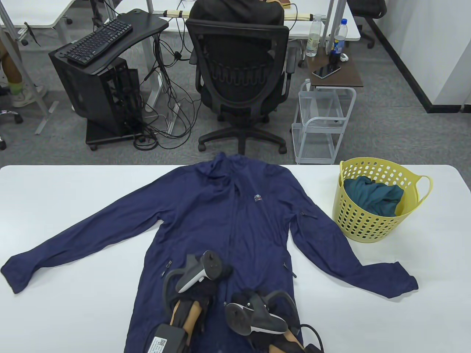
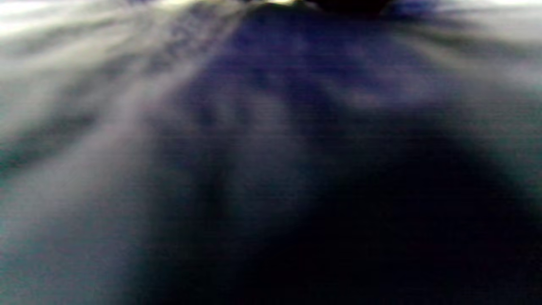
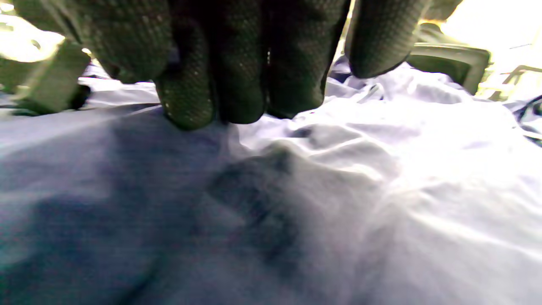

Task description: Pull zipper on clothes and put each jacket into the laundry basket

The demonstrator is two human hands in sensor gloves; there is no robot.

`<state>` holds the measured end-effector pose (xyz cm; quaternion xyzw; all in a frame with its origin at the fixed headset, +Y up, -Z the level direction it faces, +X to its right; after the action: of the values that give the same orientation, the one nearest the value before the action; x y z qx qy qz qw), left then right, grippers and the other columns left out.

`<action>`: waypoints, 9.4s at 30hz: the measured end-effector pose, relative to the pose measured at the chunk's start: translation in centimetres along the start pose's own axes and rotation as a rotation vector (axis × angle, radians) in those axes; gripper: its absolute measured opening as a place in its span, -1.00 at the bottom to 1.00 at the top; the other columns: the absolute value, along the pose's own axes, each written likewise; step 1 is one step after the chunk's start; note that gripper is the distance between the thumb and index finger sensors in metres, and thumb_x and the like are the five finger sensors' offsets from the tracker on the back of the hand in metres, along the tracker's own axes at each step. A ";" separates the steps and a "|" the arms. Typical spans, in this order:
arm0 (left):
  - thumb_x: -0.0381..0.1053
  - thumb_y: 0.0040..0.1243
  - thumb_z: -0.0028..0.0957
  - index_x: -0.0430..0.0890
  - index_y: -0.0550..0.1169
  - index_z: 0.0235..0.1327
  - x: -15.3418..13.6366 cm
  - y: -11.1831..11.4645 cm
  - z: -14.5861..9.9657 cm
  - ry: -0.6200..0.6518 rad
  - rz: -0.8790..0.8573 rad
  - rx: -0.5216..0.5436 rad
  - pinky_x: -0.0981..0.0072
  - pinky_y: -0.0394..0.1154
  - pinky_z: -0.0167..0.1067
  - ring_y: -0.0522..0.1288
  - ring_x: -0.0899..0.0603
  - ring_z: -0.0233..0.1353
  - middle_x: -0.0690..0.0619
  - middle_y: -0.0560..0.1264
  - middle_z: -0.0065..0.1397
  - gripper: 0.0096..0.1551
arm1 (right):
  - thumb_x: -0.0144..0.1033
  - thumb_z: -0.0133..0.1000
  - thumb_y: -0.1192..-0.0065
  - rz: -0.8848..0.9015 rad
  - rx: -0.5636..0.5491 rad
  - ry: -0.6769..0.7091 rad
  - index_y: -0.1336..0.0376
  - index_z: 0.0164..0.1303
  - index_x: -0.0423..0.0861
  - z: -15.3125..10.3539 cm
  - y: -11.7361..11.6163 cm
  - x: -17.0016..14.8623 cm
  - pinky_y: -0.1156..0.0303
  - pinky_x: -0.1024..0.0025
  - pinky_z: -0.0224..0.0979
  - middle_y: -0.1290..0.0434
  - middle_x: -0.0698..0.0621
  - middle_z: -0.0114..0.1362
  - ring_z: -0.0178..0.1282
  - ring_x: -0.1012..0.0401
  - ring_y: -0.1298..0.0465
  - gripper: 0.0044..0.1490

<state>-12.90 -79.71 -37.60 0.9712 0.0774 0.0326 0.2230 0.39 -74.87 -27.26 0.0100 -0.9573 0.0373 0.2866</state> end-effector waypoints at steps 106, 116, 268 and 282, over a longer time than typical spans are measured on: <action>0.45 -0.28 -0.08 -0.01 0.52 0.39 -8.4 -3.8 -4.1 -0.241 -0.304 -0.216 -0.18 0.49 0.19 0.62 -0.26 0.29 -0.04 0.50 0.48 -0.07 | 0.16 0.14 -0.08 0.364 0.143 -0.885 -0.45 0.32 -0.06 -5.0 -1.9 -20.3 -0.44 -0.07 0.29 -0.54 -0.08 0.37 0.21 -0.07 -0.60 -0.27; 0.46 -0.26 -0.08 -0.06 0.33 0.49 4.3 0.9 -4.7 0.240 -0.510 -0.397 -0.08 0.53 0.20 0.63 -0.21 0.30 -0.13 0.47 0.51 -0.04 | 0.16 0.15 0.09 0.456 0.227 -0.623 -0.39 0.32 -0.20 -2.3 -2.0 -13.6 -0.57 0.06 0.12 -0.65 -0.08 0.21 -0.01 0.01 -0.72 -0.17; 0.22 0.47 -0.11 0.12 -0.10 0.53 0.1 -4.9 -8.7 1.046 -1.845 -0.243 0.21 0.69 0.00 0.74 0.06 0.09 0.22 0.52 0.42 0.21 | 0.38 -0.03 -0.46 1.399 -0.135 0.172 0.36 0.71 -0.07 -3.7 2.3 -15.2 0.34 -0.37 0.57 0.34 -0.12 0.84 0.73 -0.22 0.40 0.50; 0.16 0.43 -0.01 0.43 -0.04 0.49 -7.3 -4.4 -7.3 0.773 -1.824 0.156 0.13 0.54 0.28 0.64 0.12 0.31 0.54 0.50 0.42 0.05 | 0.04 0.02 -0.56 1.182 0.313 0.236 -0.48 0.18 0.23 0.1 -1.5 -9.4 0.04 -0.23 0.60 -0.53 0.13 0.39 0.46 0.00 -0.43 -0.50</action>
<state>-21.43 -73.86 -33.19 0.4746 0.8640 0.1579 0.0578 8.26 -76.37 -32.37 -0.4839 -0.7461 0.3304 0.3163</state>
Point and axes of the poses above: the tracker on the back of each hand, its own x axis roughly to the thumb side, its own z axis roughly from the wrist to the fingertips, y = z × x, the point moved 2 cm from there along z, roughly from the wrist to the fingertips
